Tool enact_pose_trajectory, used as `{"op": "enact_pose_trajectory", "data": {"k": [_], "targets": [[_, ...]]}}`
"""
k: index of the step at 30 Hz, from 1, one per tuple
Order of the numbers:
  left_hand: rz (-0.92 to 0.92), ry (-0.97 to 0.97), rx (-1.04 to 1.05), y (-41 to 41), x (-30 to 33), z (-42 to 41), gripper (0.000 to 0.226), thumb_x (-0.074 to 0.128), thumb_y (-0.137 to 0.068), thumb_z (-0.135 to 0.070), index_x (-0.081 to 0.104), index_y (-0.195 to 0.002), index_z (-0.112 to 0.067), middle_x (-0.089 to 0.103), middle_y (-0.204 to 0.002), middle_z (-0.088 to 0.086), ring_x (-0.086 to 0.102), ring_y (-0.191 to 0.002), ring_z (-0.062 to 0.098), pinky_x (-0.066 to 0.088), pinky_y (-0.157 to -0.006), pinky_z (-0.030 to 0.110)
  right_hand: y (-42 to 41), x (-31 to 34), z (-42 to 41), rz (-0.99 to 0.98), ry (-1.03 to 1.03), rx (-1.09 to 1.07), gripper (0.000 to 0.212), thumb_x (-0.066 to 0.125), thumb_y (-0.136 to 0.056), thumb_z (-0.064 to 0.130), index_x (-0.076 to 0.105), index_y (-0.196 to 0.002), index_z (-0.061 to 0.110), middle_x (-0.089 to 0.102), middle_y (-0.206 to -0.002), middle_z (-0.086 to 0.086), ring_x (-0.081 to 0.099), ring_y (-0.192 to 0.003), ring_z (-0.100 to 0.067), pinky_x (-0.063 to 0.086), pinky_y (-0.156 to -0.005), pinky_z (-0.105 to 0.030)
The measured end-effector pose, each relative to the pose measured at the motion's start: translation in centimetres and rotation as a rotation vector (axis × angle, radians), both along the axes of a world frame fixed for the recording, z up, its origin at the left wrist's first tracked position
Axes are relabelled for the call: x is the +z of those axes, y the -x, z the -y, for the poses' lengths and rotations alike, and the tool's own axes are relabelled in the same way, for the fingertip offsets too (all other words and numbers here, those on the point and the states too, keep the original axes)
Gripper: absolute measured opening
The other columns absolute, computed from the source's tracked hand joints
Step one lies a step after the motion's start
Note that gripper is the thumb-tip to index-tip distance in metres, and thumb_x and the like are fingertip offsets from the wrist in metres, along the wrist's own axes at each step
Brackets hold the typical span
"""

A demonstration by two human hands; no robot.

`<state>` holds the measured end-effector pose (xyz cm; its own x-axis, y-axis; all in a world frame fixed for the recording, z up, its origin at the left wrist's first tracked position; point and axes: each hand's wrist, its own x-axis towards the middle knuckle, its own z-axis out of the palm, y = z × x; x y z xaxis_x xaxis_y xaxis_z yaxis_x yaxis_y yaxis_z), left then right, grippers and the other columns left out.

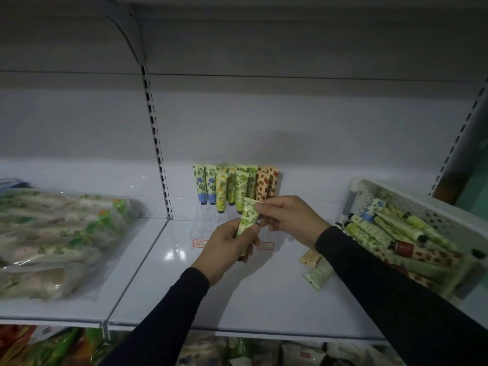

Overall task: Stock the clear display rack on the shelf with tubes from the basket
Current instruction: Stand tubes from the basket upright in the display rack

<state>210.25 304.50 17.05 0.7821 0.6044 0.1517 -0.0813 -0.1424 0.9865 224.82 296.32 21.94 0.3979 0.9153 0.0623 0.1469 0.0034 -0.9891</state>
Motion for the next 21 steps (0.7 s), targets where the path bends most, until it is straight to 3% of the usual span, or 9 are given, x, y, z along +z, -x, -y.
{"op": "enact_pose_trajectory", "data": {"k": [5, 9, 11, 13, 15, 18, 21], "targets": [[-0.108, -0.119, 0.108, 1.9, -0.4, -2.1, 0.019, 0.068, -0.09, -0.034, 0.069, -0.096, -0.017, 0.075, -0.086, 0.004, 0.068, -0.075, 0.016, 0.056, -0.075, 0.035, -0.2, 0.9, -0.4, 0.016, -0.088, -0.101, 0.007, 0.068, -0.088, 0.009, 0.072, -0.091, 0.004, 0.07, -0.078, -0.013, 0.065, -0.064, -0.014, 0.058, -0.066, -0.021], [-0.2, -0.408, 0.469, 5.0, -1.5, -5.6, 0.014, 0.064, -0.092, -0.036, 0.068, -0.085, -0.025, 0.07, -0.082, -0.009, 0.065, -0.08, 0.007, 0.048, -0.072, 0.025, -1.6, 1.6, -1.1, 0.181, -0.155, -0.331, 0.006, 0.072, -0.086, 0.016, 0.075, -0.081, 0.015, 0.074, -0.08, -0.013, 0.072, -0.072, -0.024, 0.061, -0.078, -0.034], [-0.316, -0.519, 0.572, 6.2, -2.4, -7.6, 0.021, 0.063, -0.091, -0.041, 0.069, -0.097, -0.022, 0.07, -0.095, -0.005, 0.063, -0.088, 0.011, 0.049, -0.079, 0.028, -2.4, 1.8, -1.6, 0.313, -0.165, -0.441, 0.01, 0.073, -0.085, 0.02, 0.076, -0.076, 0.018, 0.075, -0.073, -0.006, 0.073, -0.072, -0.022, 0.06, -0.079, -0.034], [-0.513, -0.599, 0.535, 6.8, -3.5, -9.2, 0.05, 0.062, -0.088, -0.053, 0.064, -0.12, -0.015, 0.065, -0.116, 0.005, 0.059, -0.102, 0.018, 0.044, -0.088, 0.031, -2.6, 2.1, -2.2, 0.414, -0.171, -0.489, 0.013, 0.072, -0.085, 0.022, 0.077, -0.078, 0.013, 0.074, -0.069, -0.003, 0.072, -0.067, -0.016, 0.058, -0.078, -0.029], [-0.674, -0.669, 0.412, 6.9, -4.3, -10.1, 0.075, 0.055, -0.079, -0.075, 0.061, -0.121, -0.014, 0.06, -0.121, 0.007, 0.054, -0.112, 0.022, 0.041, -0.092, 0.032, -2.5, 2.3, -2.9, 0.49, -0.175, -0.515, 0.017, 0.071, -0.086, 0.023, 0.077, -0.079, 0.009, 0.072, -0.067, 0.0, 0.069, -0.063, -0.012, 0.055, -0.074, -0.023], [-0.746, -0.772, 0.305, 6.6, -5.6, -10.5, 0.072, 0.039, -0.065, -0.092, 0.053, -0.091, -0.026, 0.056, -0.101, -0.005, 0.054, -0.107, 0.018, 0.04, -0.088, 0.029, -2.5, 2.4, -4.1, 0.558, -0.173, -0.538, 0.019, 0.07, -0.087, 0.025, 0.076, -0.077, 0.01, 0.069, -0.065, 0.003, 0.064, -0.06, -0.011, 0.049, -0.067, -0.017], [-0.774, -0.894, 0.278, 6.1, -6.5, -10.5, 0.08, 0.037, -0.071, -0.088, 0.056, -0.112, -0.022, 0.055, -0.122, -0.001, 0.046, -0.123, 0.018, 0.033, -0.105, 0.028, -2.4, 2.1, -5.2, 0.582, -0.154, -0.551, 0.022, 0.068, -0.088, 0.023, 0.074, -0.073, 0.008, 0.07, -0.065, -0.005, 0.065, -0.057, -0.022, 0.045, -0.051, -0.009]]}}
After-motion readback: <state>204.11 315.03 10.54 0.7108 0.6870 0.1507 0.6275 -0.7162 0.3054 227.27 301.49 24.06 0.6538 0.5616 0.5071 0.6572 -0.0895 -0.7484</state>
